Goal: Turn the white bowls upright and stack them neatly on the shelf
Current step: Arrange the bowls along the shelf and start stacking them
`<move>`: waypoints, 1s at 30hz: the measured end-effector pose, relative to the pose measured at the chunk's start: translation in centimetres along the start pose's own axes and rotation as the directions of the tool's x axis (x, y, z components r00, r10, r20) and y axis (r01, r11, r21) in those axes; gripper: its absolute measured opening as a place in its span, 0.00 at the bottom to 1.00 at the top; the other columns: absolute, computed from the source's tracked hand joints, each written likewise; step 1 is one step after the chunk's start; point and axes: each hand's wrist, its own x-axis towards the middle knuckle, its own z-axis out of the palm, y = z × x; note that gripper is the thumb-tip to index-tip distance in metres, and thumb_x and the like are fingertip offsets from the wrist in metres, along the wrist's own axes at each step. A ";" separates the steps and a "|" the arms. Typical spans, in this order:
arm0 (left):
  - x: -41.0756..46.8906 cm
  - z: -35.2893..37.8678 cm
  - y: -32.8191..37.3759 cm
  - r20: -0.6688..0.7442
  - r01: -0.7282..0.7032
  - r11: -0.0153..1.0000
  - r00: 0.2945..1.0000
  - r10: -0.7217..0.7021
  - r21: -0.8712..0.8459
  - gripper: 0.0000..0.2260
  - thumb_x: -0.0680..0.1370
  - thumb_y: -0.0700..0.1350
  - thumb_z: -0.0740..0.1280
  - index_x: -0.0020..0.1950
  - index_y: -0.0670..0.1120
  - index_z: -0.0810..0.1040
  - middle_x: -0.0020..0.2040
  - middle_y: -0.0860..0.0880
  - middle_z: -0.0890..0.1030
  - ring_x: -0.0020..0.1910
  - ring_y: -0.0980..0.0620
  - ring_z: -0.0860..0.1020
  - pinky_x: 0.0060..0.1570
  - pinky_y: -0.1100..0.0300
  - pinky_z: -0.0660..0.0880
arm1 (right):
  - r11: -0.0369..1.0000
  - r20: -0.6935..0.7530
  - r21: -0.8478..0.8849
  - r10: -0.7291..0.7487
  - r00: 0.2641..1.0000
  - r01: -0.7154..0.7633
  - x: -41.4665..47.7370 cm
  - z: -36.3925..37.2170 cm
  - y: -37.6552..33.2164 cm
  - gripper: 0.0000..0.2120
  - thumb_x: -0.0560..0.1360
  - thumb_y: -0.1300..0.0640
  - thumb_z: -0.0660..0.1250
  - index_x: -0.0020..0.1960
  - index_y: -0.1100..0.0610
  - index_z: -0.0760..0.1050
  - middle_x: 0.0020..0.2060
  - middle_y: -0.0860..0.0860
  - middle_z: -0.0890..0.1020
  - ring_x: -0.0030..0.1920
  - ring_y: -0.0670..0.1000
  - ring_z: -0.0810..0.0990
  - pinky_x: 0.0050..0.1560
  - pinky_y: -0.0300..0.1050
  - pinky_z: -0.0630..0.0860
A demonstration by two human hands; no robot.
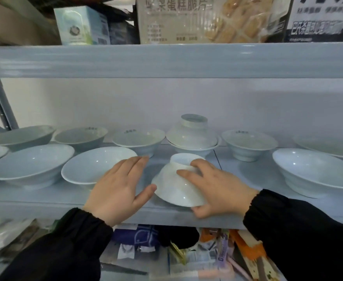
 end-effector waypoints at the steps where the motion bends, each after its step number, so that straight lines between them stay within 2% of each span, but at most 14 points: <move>1: 0.3 0.0 -0.1 -0.016 0.006 1.000 1.000 -0.007 -0.014 0.31 0.79 0.65 0.55 0.76 0.48 0.62 0.69 0.48 0.73 0.67 0.50 0.70 0.64 0.55 0.68 | 0.997 -0.015 0.063 0.048 0.999 -0.047 -0.3 -0.6 0.7 0.46 0.66 0.37 0.69 0.78 0.41 0.52 0.71 0.49 0.57 0.67 0.53 0.67 0.55 0.44 0.74; 3: 0.9 0.0 -0.1 -0.041 0.027 0.999 0.999 -0.028 -0.038 0.32 0.79 0.65 0.54 0.76 0.47 0.63 0.69 0.47 0.73 0.67 0.50 0.69 0.66 0.56 0.67 | 0.956 -0.064 0.261 0.156 0.986 -0.134 -0.8 -1.7 2.2 0.42 0.66 0.38 0.71 0.76 0.37 0.57 0.69 0.44 0.58 0.65 0.49 0.69 0.58 0.41 0.71; 5: 1.6 0.2 0.3 -0.066 0.029 0.998 0.997 -0.033 -0.060 0.32 0.78 0.64 0.54 0.76 0.45 0.64 0.69 0.47 0.73 0.67 0.51 0.68 0.65 0.59 0.64 | 0.836 -0.124 0.512 0.299 0.946 -0.197 -1.3 -2.5 3.6 0.36 0.65 0.39 0.70 0.72 0.34 0.63 0.64 0.42 0.65 0.62 0.46 0.71 0.61 0.43 0.73; 7: 2.3 0.7 1.2 -0.062 0.007 0.997 0.998 -0.011 -0.073 0.33 0.78 0.64 0.54 0.76 0.44 0.64 0.68 0.46 0.74 0.66 0.50 0.69 0.64 0.59 0.64 | 0.620 -0.141 0.755 0.470 0.871 -0.212 -1.9 -2.6 5.1 0.30 0.66 0.40 0.68 0.68 0.34 0.68 0.59 0.44 0.73 0.59 0.47 0.75 0.59 0.48 0.76; 9: 2.8 1.2 2.2 -0.034 -0.018 0.997 0.999 0.016 -0.080 0.33 0.78 0.64 0.54 0.76 0.45 0.64 0.69 0.47 0.73 0.67 0.49 0.70 0.64 0.56 0.68 | 0.266 -0.038 0.950 0.615 0.788 -0.162 -2.8 -2.2 6.5 0.23 0.70 0.42 0.66 0.64 0.37 0.73 0.57 0.49 0.80 0.56 0.53 0.81 0.54 0.54 0.81; 10: 3.0 1.4 2.7 -0.027 -0.032 0.996 0.999 0.030 -0.084 0.33 0.78 0.64 0.54 0.76 0.45 0.65 0.69 0.47 0.73 0.66 0.49 0.70 0.63 0.55 0.69 | 0.093 0.050 0.985 0.654 0.755 -0.146 -3.3 -1.9 7.1 0.20 0.71 0.43 0.65 0.63 0.39 0.74 0.58 0.52 0.81 0.56 0.56 0.82 0.51 0.58 0.82; 12: 3.6 2.0 3.7 -0.016 -0.054 0.994 0.998 0.053 -0.092 0.32 0.78 0.64 0.54 0.75 0.44 0.66 0.68 0.47 0.74 0.65 0.48 0.72 0.61 0.54 0.71 | -0.118 0.187 0.982 0.681 0.708 -0.146 -4.6 -1.3 8.1 0.18 0.75 0.45 0.63 0.64 0.45 0.76 0.60 0.57 0.82 0.57 0.62 0.81 0.48 0.63 0.82; 16: 4.6 3.0 5.3 -0.006 -0.109 0.990 0.994 0.108 -0.095 0.32 0.78 0.64 0.53 0.75 0.44 0.66 0.67 0.47 0.75 0.65 0.49 0.72 0.61 0.55 0.71 | -0.303 0.323 0.942 0.691 0.647 -0.146 -6.9 -0.6 9.2 0.17 0.79 0.56 0.57 0.65 0.52 0.75 0.57 0.60 0.83 0.57 0.65 0.80 0.54 0.69 0.79; 19: 5.4 3.6 6.2 -0.004 -0.138 0.982 0.990 0.139 -0.129 0.33 0.78 0.64 0.54 0.75 0.43 0.65 0.66 0.46 0.75 0.65 0.48 0.73 0.61 0.54 0.73 | -0.376 0.399 0.910 0.691 0.603 -0.172 -7.9 -0.7 9.5 0.16 0.77 0.65 0.56 0.63 0.58 0.74 0.55 0.61 0.83 0.56 0.67 0.81 0.52 0.71 0.79; 22: 6.1 4.3 7.0 0.004 -0.141 0.979 0.990 0.143 -0.146 0.32 0.78 0.63 0.54 0.76 0.44 0.64 0.66 0.46 0.75 0.64 0.48 0.73 0.60 0.53 0.74 | -0.434 0.454 0.884 0.714 0.533 -0.172 -8.4 -0.8 9.6 0.14 0.76 0.70 0.56 0.58 0.62 0.73 0.53 0.61 0.80 0.52 0.64 0.81 0.41 0.62 0.83; 26: 7.3 4.9 7.2 0.019 -0.147 0.979 0.988 0.151 -0.141 0.34 0.77 0.65 0.53 0.77 0.45 0.63 0.68 0.47 0.74 0.66 0.49 0.72 0.61 0.55 0.72 | -0.370 0.444 0.896 0.740 0.506 -0.245 -8.9 -0.7 9.7 0.14 0.76 0.72 0.58 0.58 0.63 0.74 0.54 0.60 0.81 0.53 0.60 0.81 0.41 0.56 0.84; 28: 8.5 5.1 6.9 0.027 -0.141 0.980 0.989 0.146 -0.140 0.34 0.77 0.65 0.53 0.78 0.46 0.61 0.70 0.47 0.72 0.68 0.48 0.71 0.63 0.56 0.69 | -0.268 0.421 0.897 0.758 0.498 -0.352 -9.2 -0.8 10.0 0.10 0.77 0.68 0.60 0.55 0.61 0.75 0.55 0.59 0.81 0.54 0.58 0.82 0.43 0.52 0.84; 29: 9.3 5.2 6.6 0.029 -0.138 0.981 0.989 0.143 -0.136 0.34 0.77 0.65 0.53 0.78 0.46 0.61 0.71 0.46 0.71 0.68 0.47 0.71 0.64 0.55 0.69 | -0.156 0.399 0.871 0.777 0.487 -0.466 -9.3 -1.3 10.2 0.08 0.77 0.65 0.62 0.54 0.61 0.76 0.54 0.59 0.82 0.52 0.57 0.82 0.45 0.52 0.84; 30: 10.2 5.4 6.4 0.027 -0.138 0.982 0.989 0.143 -0.129 0.34 0.77 0.64 0.54 0.77 0.45 0.62 0.71 0.45 0.72 0.68 0.46 0.71 0.64 0.53 0.70 | 0.023 0.369 0.782 0.789 0.492 -0.623 -9.4 -2.0 10.5 0.07 0.76 0.60 0.64 0.52 0.61 0.76 0.51 0.58 0.82 0.50 0.56 0.83 0.46 0.51 0.84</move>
